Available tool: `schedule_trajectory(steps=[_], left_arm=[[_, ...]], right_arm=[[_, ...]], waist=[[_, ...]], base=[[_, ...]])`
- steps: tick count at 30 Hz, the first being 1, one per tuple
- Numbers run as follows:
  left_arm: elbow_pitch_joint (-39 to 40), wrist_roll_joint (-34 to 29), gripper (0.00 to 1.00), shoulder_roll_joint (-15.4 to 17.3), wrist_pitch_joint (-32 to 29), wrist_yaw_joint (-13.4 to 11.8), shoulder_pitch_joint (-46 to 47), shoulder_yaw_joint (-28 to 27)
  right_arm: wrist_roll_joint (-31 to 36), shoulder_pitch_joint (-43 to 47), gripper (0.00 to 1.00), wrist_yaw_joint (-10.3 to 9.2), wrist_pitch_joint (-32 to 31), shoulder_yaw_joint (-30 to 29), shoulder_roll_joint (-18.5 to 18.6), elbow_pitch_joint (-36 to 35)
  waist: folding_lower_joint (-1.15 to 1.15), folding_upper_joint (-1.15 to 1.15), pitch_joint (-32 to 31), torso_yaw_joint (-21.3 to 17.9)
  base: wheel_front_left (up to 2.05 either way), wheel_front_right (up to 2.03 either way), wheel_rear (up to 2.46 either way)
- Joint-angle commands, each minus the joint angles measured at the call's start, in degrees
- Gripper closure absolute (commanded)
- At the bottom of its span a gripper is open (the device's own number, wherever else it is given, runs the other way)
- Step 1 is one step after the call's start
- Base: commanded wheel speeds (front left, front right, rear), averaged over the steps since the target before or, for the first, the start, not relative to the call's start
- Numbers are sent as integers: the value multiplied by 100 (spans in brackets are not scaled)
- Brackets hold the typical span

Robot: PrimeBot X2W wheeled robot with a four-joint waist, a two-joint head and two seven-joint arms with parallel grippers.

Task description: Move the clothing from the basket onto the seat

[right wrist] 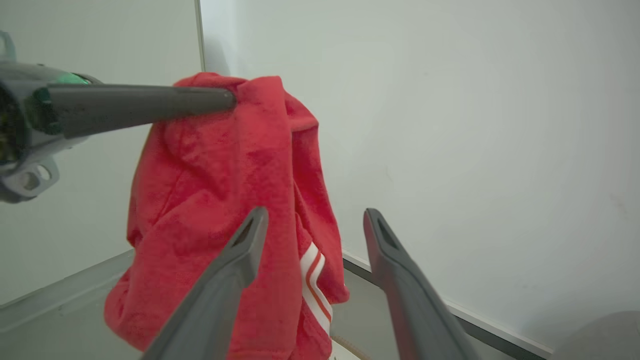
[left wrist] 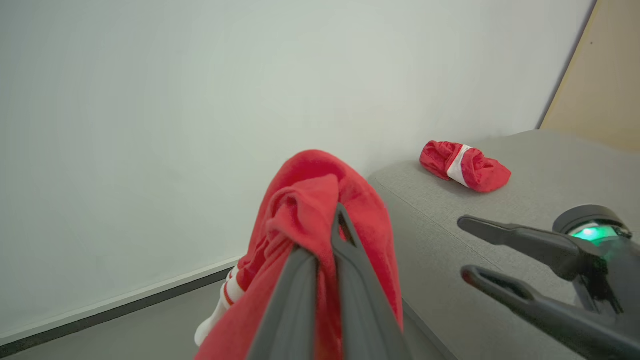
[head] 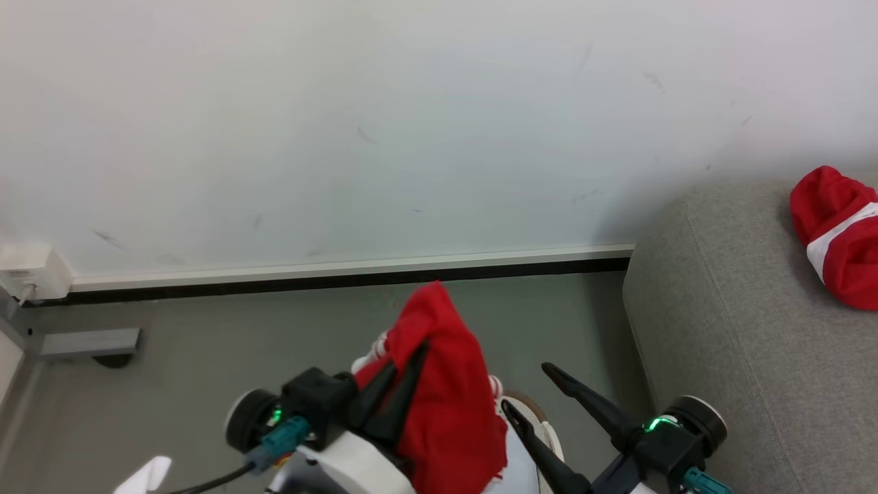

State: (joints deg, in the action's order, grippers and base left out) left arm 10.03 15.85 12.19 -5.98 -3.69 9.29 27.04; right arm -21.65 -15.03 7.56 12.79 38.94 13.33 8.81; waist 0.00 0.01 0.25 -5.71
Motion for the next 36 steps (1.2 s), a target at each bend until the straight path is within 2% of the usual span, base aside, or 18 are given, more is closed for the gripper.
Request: schedule_trajectory(steps=[1, 7, 15, 16, 17, 18, 19, 24, 25, 26, 27, 28, 36], left_arm=[[-21, 12, 100, -19, 0, 70, 100, 69], [-123, 92, 100, -97, -86, 419, 244, 452], [-244, 227, 100, -277, -58, 711, 366, 823], [-261, 247, 100, -291, -63, 734, 377, 872], [-274, 267, 100, -302, -68, 770, 388, 910], [-274, 267, 100, -302, -68, 770, 388, 910], [-286, 280, 100, -311, -64, 764, 392, 927], [-346, 245, 100, -270, -3, 730, 383, 930], [-357, 215, 84, -253, 20, 724, 398, 917], [-367, 191, 60, -246, 79, 701, 407, 903], [-387, 157, 14, -231, 124, 665, 412, 884], [-417, 129, 0, -210, 167, 649, 406, 867], [-690, -24, 0, -148, 591, 548, 335, 878]], right_arm=[[-92, -136, 0, -15, -39, 98, 103, -44], [-616, -423, 0, -15, -256, 530, 333, -11], [-1705, -720, 0, -15, -447, 1160, 494, 150], [-1797, -754, 4, -15, -408, 1187, 492, 175], [-1863, -786, 74, -14, -343, 1177, 494, 201], [-1863, -786, 74, -14, -343, 1177, 494, 201], [-1954, -810, 100, -15, -292, 1174, 483, 243], [-2199, -994, 100, -15, -85, 1316, 634, 274], [-2239, -1014, 100, -15, -46, 1298, 667, 266], [-2266, -1020, 100, -15, -14, 1279, 709, 262], [-2282, -1033, 100, -15, 19, 1251, 770, 254], [-2302, -1046, 100, -15, 56, 1206, 826, 242], [-2221, -865, 100, -15, 185, 600, 1258, 36]], waist=[[0, -1, 7, -14], [0, -1, 34, -49], [0, -1, 77, -92], [0, -1, 83, -102], [0, -1, 90, -117], [0, -1, 90, -117], [0, -1, 99, -137], [0, -1, 141, -311], [0, -1, 155, -359], [0, -1, 165, -408], [0, -1, 178, -465], [0, -1, 190, -527], [0, -1, 282, -1150]], base=[[0, 0, 0], [0, 0, 0], [0, 0, 0], [0, 0, 0], [0, 0, 0], [0, 0, 0], [0, 0, 0], [0, 0, 0], [0, 0, 0], [0, 0, 0], [0, 0, 0], [0, 0, 0], [0, 0, 0]])
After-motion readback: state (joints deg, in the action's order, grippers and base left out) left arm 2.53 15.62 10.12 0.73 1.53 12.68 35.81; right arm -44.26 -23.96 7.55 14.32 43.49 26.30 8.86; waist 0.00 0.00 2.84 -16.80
